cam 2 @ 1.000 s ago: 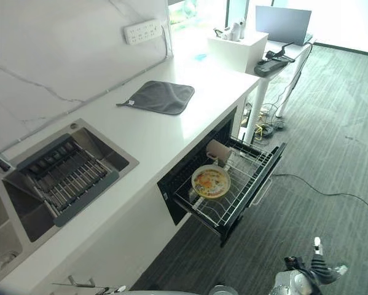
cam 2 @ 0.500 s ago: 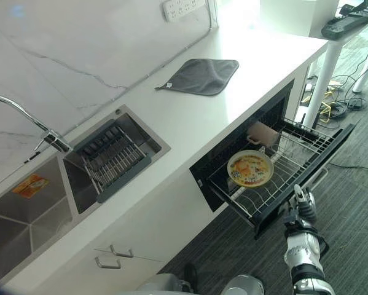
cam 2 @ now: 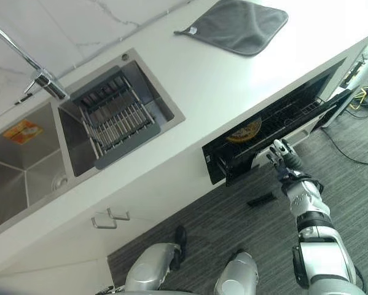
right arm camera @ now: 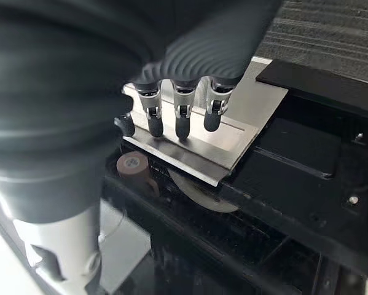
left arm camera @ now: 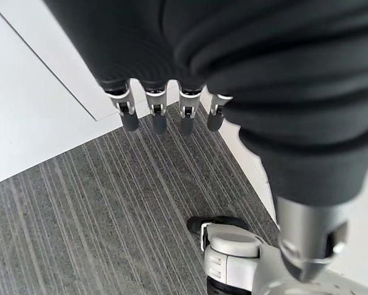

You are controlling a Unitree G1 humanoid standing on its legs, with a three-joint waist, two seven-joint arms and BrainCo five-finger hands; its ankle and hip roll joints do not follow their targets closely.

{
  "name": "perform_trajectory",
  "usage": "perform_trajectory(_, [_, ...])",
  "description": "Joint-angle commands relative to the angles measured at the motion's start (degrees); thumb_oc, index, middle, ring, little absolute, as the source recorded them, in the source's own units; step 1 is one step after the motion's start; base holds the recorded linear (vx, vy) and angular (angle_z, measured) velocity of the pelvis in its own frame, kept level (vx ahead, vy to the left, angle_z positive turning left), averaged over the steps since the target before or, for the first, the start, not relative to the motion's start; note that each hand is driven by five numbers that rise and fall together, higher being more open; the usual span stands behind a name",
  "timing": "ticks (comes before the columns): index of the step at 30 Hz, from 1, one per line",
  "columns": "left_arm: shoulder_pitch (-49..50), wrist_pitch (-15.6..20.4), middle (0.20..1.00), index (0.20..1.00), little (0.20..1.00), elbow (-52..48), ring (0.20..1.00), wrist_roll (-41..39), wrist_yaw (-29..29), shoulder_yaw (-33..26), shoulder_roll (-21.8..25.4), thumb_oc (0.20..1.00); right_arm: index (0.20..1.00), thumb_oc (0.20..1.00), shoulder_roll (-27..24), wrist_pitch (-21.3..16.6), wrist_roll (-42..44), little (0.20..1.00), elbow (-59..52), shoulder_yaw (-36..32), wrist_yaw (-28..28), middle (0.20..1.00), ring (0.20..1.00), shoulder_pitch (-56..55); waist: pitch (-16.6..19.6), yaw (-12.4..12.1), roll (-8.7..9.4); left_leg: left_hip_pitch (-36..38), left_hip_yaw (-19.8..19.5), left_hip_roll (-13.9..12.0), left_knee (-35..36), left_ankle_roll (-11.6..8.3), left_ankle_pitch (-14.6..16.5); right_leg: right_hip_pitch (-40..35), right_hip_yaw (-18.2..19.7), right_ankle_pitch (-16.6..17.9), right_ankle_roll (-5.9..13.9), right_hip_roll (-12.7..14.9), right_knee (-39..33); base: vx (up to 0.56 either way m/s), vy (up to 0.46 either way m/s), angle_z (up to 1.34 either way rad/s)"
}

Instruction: Place the dishes in the dishwasher.

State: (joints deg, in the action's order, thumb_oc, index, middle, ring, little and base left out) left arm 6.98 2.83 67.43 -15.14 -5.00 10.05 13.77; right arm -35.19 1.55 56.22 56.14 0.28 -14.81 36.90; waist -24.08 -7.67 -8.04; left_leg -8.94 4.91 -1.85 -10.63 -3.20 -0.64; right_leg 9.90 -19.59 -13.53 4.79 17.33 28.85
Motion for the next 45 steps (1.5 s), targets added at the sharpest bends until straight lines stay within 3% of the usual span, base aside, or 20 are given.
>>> perform_trajectory(1, [-1.01,0.78,1.000,1.000,1.000,-0.85,1.000,-2.48,-1.22,-0.53,4.30,1.000,1.000,1.000,1.75,-1.66,-2.44,1.000,-5.15,6.59,-8.27,1.000,1.000,14.46,0.28,-5.14,-0.01,2.45,-1.51,0.77,0.70,1.67,1.29,-1.98,-2.80,-0.35,-3.40,-3.39,1.16,0.05,0.109,0.07])
perform_trajectory(4, [-1.46,0.58,1.000,1.000,1.000,-1.28,1.000,-3.78,-1.53,-0.16,4.86,1.000,1.000,1.000,1.93,-1.64,-1.52,1.000,-3.59,8.23,-5.97,1.000,1.000,17.95,-0.78,-6.37,0.62,1.62,-1.68,1.11,0.19,2.57,1.60,-1.88,-2.97,1.62,-2.46,-3.01,-0.74,0.06,0.133,0.14])
perform_trajectory(10, [-5.27,-0.41,1.000,1.000,1.000,-3.00,1.000,-9.62,-1.19,-0.56,7.88,1.000,1.000,1.000,2.53,-5.56,1.35,1.000,0.46,10.55,0.37,1.000,1.000,30.73,-4.45,-10.69,1.96,-4.55,-2.43,2.51,-2.06,4.90,1.83,0.47,-4.35,7.92,1.05,-1.19,-6.72,-0.01,0.116,0.10])
perform_trajectory(25, [-6.73,-2.38,1.000,1.000,1.000,-4.64,1.000,-8.22,-0.68,-2.09,10.75,1.000,1.000,1.000,4.17,-7.76,2.96,1.000,1.23,10.72,3.41,1.000,1.000,32.44,-5.69,-14.19,4.62,-4.99,-3.20,1.11,-0.77,4.03,0.40,-3.22,-8.17,10.08,1.86,-1.42,-9.99,-0.01,-0.052,0.07])
perform_trajectory(31, [-6.56,-2.90,1.000,1.000,1.000,-4.40,1.000,-8.39,0.03,-2.26,10.38,1.000,1.000,1.000,5.34,-6.87,3.00,1.000,2.48,10.04,4.46,1.000,1.000,29.79,-4.84,-13.86,5.23,-2.95,-2.86,0.02,1.37,3.00,-0.35,-5.27,-8.18,10.01,2.08,-2.75,-12.44,-0.03,-0.091,0.03])
perform_trajectory(33, [-6.11,-3.07,1.000,1.000,1.000,-4.12,1.000,-7.38,0.81,-2.70,9.43,1.000,1.000,1.000,6.79,-6.60,1.51,1.000,2.80,8.17,3.75,1.000,1.000,24.37,-3.55,-13.35,5.67,-0.57,-2.28,-0.70,3.71,2.43,-0.77,-7.66,-8.35,10.19,2.25,-3.68,-15.13,0.01,-0.141,-0.03])
perform_trajectory(38, [-5.28,-2.61,1.000,1.000,1.000,-2.83,1.000,-6.73,2.30,-3.44,7.09,1.000,1.000,1.000,9.80,-6.16,0.18,1.000,2.83,5.16,2.90,1.000,1.000,13.63,-0.25,-11.39,6.09,3.39,-0.86,-2.36,8.04,1.01,-1.92,-11.12,-7.82,10.29,2.37,-5.53,-19.53,0.00,-0.114,-0.04])
perform_trajectory(45, [-2.59,0.48,1.000,1.000,1.000,-1.08,1.000,-5.91,4.03,-4.79,3.80,1.000,1.000,1.000,11.07,-8.83,-1.57,1.000,0.10,3.07,3.51,1.000,1.000,-1.58,4.08,-7.32,6.12,6.58,1.53,-4.93,11.83,-1.20,-3.73,-13.51,-6.19,10.69,1.91,-7.25,-23.68,-0.03,-0.101,-0.10])
